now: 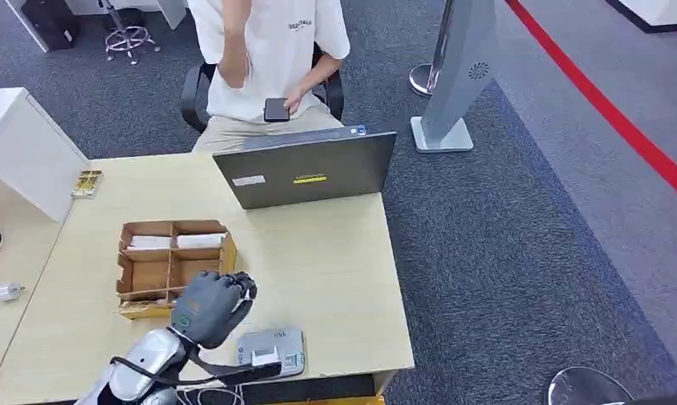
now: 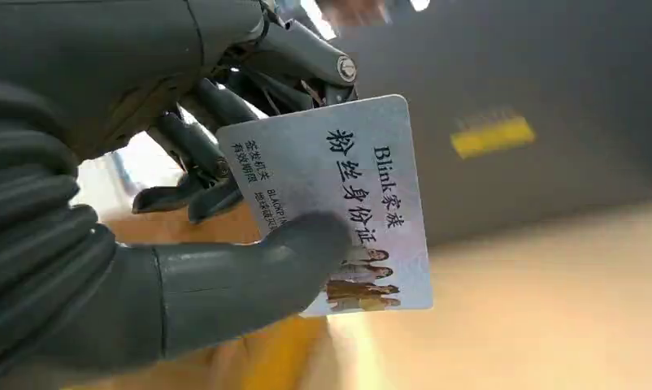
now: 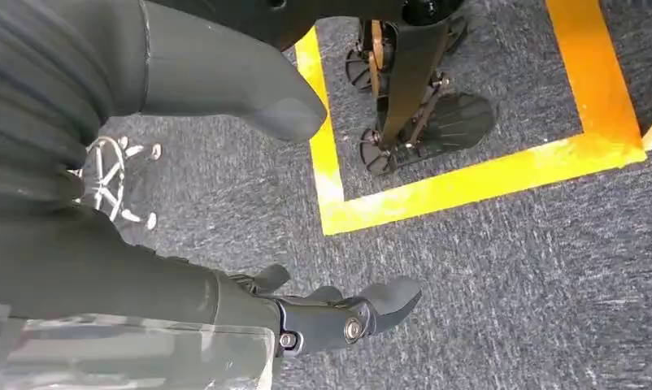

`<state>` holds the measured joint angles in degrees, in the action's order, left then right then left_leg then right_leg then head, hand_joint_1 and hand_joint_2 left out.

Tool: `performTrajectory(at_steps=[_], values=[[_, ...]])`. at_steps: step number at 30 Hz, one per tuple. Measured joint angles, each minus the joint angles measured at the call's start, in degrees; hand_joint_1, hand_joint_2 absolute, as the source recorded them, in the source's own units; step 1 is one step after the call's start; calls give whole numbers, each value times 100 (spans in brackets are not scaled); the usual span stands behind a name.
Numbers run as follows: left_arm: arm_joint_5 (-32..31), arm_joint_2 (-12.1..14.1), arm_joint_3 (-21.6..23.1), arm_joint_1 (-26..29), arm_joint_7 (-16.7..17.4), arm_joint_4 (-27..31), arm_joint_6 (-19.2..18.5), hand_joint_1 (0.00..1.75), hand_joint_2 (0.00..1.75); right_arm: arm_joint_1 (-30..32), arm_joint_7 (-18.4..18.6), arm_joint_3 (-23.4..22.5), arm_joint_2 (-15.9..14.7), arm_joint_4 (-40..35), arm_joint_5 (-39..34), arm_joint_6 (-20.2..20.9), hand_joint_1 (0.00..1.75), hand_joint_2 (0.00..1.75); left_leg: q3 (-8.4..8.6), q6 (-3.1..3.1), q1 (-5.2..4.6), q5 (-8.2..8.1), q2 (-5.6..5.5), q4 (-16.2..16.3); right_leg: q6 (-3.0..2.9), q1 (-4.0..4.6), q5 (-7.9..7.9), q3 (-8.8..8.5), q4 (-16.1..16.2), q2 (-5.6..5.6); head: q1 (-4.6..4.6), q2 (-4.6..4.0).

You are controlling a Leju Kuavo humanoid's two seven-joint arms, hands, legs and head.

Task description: Pass the card to the sensor for recognition and then transmit it.

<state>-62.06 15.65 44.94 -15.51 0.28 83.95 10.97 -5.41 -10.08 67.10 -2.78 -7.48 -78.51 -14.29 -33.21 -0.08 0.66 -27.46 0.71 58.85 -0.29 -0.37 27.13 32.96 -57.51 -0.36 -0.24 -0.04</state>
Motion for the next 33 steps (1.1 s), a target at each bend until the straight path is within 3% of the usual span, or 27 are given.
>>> performTrajectory(at_steps=[6, 11, 16, 18, 22, 28, 33], values=[[-785, -42, -702, -555, 234, 267, 258, 175, 175, -12, -7, 138, 9, 0, 48, 33, 0, 175, 3, -2, 0, 2, 2, 0, 0, 0, -2, -1, 0, 1, 0, 0], [-1020, -53, -1056, -685, 235, 295, 427, 175, 175, -21, -7, 210, 13, 0, 50, 33, 0, 175, 3, -3, 1, 2, 0, -1, -1, 0, -1, 0, -1, 1, 0, 0], [-1766, 0, -1413, -864, 506, 221, 1159, 175, 175, -36, 39, 324, 15, -2, 123, 61, 0, 175, 0, -3, 1, 2, 3, -1, -1, 1, -1, 1, -1, 3, 0, 0], [-2172, 87, -1632, -1052, 567, -16, 1601, 175, 175, -62, 101, 392, 28, -2, 175, 59, 0, 175, 0, -4, 2, 3, 2, -1, -1, 1, -1, 1, -2, 2, 0, 0], [-2278, 255, -2103, -1453, 538, -737, 2246, 175, 175, -148, 186, 538, 55, -4, 232, 37, 0, 175, 3, -16, 4, 14, 3, -2, -8, 3, -6, 2, -6, 5, 2, 0], [-2298, 546, -2350, -1958, 641, -1692, 2487, 175, 175, -211, 258, 691, 72, -7, 280, -4, 0, 175, 3, -16, 5, 20, 3, -1, -9, 4, -7, 4, -10, 5, 0, 0], [-2298, 586, -2499, -2149, 565, -2126, 2540, 175, 175, -206, 278, 765, 72, -7, 258, -22, 0, 175, 0, -16, 4, 19, 0, -1, -9, 3, -7, 4, -9, 3, 0, 0]])
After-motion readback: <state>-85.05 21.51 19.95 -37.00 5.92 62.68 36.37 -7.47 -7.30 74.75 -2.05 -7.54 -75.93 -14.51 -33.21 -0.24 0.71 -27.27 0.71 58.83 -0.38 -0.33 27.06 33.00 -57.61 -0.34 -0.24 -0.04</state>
